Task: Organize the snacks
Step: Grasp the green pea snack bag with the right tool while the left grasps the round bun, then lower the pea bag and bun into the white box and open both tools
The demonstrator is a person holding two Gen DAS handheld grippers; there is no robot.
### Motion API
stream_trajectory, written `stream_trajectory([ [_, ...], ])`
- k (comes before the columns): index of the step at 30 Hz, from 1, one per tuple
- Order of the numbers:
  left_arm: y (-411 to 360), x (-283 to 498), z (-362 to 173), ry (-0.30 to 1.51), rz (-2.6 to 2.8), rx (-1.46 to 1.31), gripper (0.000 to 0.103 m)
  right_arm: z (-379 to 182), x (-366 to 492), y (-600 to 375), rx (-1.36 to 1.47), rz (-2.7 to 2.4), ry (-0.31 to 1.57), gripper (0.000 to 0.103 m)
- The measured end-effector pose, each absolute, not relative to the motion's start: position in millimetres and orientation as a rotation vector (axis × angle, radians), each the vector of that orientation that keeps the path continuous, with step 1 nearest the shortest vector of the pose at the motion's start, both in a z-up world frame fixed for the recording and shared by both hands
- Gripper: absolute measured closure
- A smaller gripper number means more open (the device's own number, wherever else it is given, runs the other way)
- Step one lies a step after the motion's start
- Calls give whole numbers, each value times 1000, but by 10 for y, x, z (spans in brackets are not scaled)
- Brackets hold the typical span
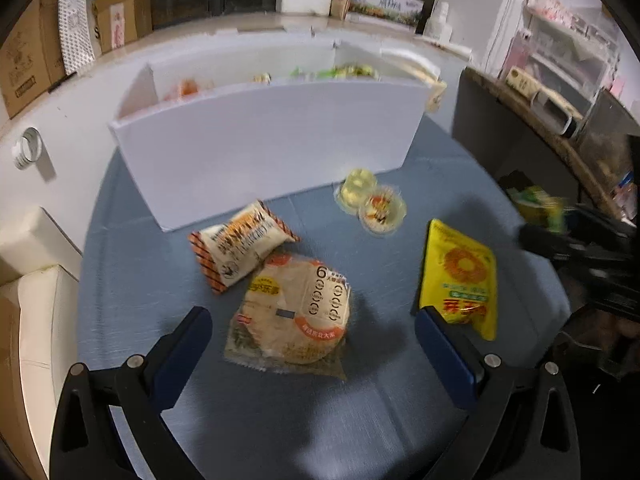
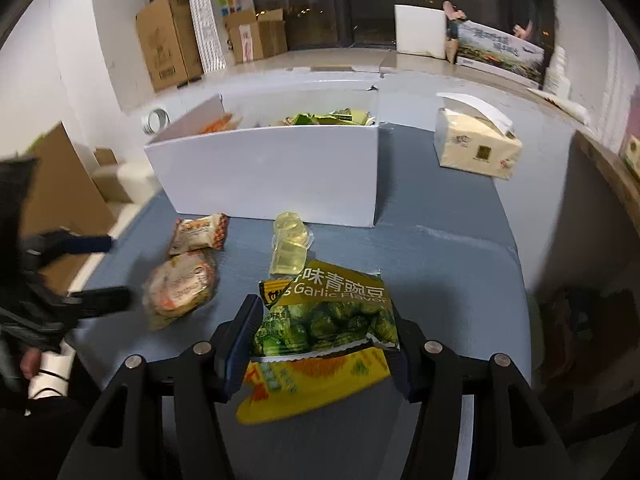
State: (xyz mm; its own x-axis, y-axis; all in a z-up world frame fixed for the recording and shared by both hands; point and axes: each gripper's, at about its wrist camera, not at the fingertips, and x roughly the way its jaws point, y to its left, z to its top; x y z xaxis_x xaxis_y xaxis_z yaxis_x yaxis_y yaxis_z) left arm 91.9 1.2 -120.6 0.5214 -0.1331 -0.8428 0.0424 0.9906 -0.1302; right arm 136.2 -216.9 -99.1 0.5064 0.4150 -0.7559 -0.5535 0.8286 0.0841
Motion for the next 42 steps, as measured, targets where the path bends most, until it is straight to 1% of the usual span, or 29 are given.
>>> stream_trajectory([
  [4, -24, 1128, -1463, 1086, -121, -49, 0, -999, 1264, -2250, -156, 595, 860, 41],
  [9, 38, 1247, -1665, 1134, -105, -83, 0, -1020, 1267, -2249, -150, 599, 869, 41],
  [10, 34, 1241, -1680, 1133, -89, -74, 5, -1023, 1261, -2241, -152, 598, 867, 41],
  [12, -5, 1205, -1643, 1116, -63, -32, 23, -1041, 1252, -2218, -157, 602, 869, 41],
  [14, 3, 1171, -1601, 1115, -98, -65, 23, -1052, 1245, -2208, -157, 604, 870, 41],
  [20, -44, 959, -1250, 1005, -133, -64, 23, -1031, 1238, -2210, -157, 606, 862, 41],
  [25, 11, 789, -818, 886, -141, -73, 23, -978, 1216, -2195, -152, 615, 849, 41],
  [29, 112, 799, -461, 804, -122, -79, 23, -820, 1244, -2149, -133, 644, 816, 41],
  [34, 313, 1094, 4, 707, -103, -77, 23, -482, 1424, -1956, -117, 695, 744, 41],
  [37, 472, 1399, 171, 682, -102, -101, 23, -297, 1599, -1740, -154, 715, 703, 41],
  [42, 712, 2053, 230, 703, -39, -106, 23, -92, 2054, -1373, -159, 756, 699, 41],
])
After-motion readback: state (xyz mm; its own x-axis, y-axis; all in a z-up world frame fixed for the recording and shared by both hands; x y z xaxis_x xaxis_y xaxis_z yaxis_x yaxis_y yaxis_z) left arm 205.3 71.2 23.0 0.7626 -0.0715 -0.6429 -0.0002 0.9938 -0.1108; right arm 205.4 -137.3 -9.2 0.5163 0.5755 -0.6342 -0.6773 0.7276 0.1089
